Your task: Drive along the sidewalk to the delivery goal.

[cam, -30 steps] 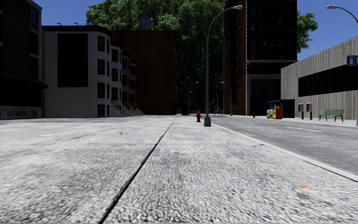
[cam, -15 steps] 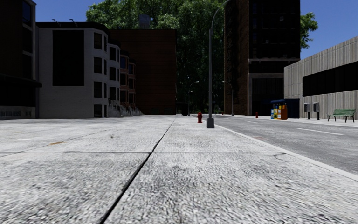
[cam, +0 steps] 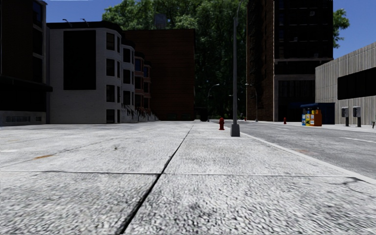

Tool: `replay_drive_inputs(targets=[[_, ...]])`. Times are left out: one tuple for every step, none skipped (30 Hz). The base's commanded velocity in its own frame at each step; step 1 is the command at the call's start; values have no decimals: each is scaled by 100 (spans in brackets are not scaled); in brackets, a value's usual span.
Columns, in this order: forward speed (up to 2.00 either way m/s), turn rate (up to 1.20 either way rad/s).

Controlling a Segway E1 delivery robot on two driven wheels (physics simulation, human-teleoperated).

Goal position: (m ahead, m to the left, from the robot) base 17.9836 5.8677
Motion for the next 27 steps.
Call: replay_drive_inputs(targets=[[181, 26], [181, 26], [181, 26], [181, 26], [181, 26], [181, 26], [181, 26], [181, 26], [181, 26], [181, 26], [181, 26], [181, 26], [181, 26], [181, 26], [181, 26], [181, 26], [181, 26], [181, 27], [181, 27], [181, 30], [181, 33], [181, 35], [181, 35], [181, 35], [181, 35], [181, 35], [181, 35]])
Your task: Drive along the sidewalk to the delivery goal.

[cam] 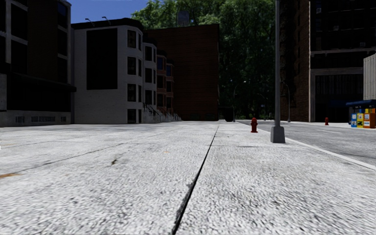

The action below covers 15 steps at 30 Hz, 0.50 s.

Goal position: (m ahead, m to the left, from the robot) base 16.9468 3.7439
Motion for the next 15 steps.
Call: replay_drive_inputs(targets=[[181, 36], [181, 36], [181, 39], [181, 42], [181, 42], [181, 42], [181, 43], [181, 43], [181, 43], [181, 43], [181, 43], [181, 43], [181, 43], [181, 43], [181, 43]])
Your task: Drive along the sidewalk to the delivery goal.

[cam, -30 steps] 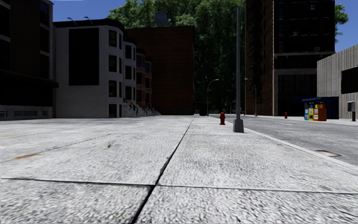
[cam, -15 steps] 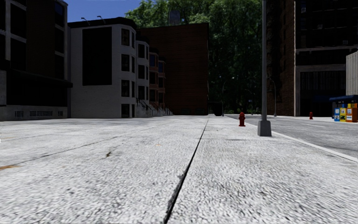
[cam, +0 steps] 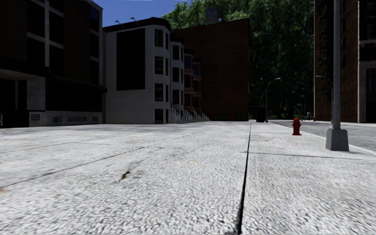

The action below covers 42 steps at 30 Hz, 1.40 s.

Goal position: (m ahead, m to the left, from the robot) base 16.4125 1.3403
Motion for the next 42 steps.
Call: replay_drive_inputs(targets=[[181, 43], [181, 43], [181, 43], [181, 43], [181, 43], [181, 43], [181, 43], [181, 43], [181, 43], [181, 43], [181, 43], [181, 43], [181, 43], [181, 43], [181, 43], [181, 43], [181, 43], [181, 43], [181, 43], [181, 43], [181, 43], [181, 43], [181, 43], [181, 43], [181, 43], [181, 43], [181, 43], [181, 37], [181, 21], [181, 3], [181, 0], [181, 0], [181, 0], [181, 0], [181, 0], [181, 0], [181, 0], [181, 0], [181, 0], [181, 0], [181, 0], [181, 0]])
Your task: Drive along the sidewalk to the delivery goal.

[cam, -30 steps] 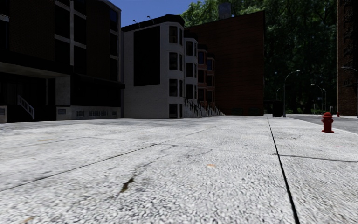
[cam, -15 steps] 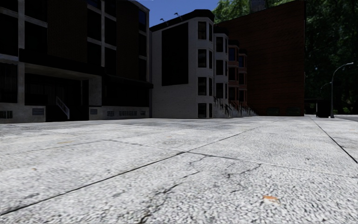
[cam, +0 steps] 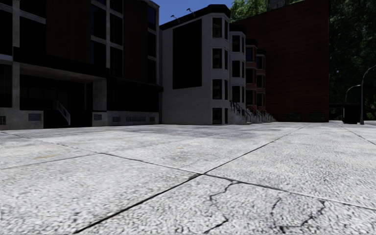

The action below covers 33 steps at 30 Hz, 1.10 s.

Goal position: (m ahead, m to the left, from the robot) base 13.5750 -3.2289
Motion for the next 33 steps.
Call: replay_drive_inputs(targets=[[181, 0], [181, 0], [181, 0], [181, 0], [181, 0], [181, 0], [181, 0], [181, 0], [181, 0], [181, 0], [181, 0], [181, 0], [181, 0], [181, 0], [181, 0], [181, 0], [181, 0], [181, -26], [181, -103], [181, -114], [181, -114], [181, -117], [181, -120], [181, -120], [181, -120], [181, -120], [181, -120], [181, -54], [181, -2], [181, 0], [181, 0], [181, 0], [181, 0]])
